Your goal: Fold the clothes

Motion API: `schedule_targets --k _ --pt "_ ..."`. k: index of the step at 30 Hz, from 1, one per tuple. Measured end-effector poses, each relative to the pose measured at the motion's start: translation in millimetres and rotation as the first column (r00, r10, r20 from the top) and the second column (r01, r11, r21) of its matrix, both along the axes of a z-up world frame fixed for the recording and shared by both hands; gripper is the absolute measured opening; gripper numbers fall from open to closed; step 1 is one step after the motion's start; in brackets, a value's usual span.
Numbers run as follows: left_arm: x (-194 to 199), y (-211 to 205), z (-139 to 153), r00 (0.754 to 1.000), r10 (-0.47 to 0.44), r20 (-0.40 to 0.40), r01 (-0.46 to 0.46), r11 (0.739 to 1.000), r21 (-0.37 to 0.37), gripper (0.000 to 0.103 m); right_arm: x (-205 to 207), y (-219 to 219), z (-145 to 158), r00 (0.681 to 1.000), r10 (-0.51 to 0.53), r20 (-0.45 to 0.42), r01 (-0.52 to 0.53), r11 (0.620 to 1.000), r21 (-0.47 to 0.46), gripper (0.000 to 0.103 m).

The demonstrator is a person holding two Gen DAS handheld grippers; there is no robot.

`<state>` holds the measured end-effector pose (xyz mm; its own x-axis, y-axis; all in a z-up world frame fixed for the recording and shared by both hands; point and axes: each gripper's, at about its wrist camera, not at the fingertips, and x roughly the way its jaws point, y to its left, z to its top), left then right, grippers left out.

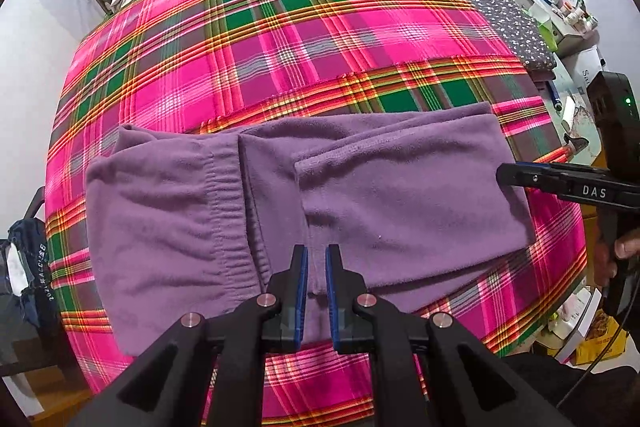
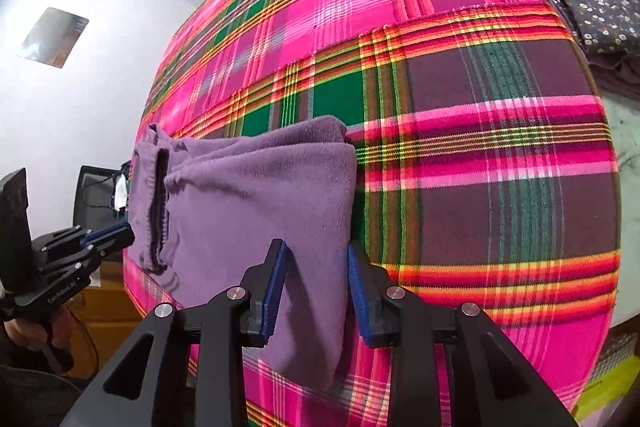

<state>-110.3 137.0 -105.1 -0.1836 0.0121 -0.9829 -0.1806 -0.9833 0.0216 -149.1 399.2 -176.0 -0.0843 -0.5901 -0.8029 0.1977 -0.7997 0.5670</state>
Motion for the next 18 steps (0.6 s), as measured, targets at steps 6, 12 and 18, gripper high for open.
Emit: schedule_targets --k 6,12,18 --pt "-1.4 5.5 -2.4 1.0 -0.004 0.005 0.004 1.0 -0.012 0.009 7.6 0.2 -2.5 1.0 0.012 0.022 -0.011 0.999 -0.043 0.034" --pt "-0.5 11.0 -6.9 1.0 -0.015 0.018 0.016 1.0 -0.024 0.009 12.2 2.8 -4.6 0.999 0.011 0.044 -0.008 0.997 -0.081 0.034" --pt "0.6 13.3 -9.7 0.999 -0.017 0.028 0.018 0.999 -0.033 0.009 0.0 3.6 -7.4 0.999 -0.007 0.039 0.012 0.993 -0.116 0.034"
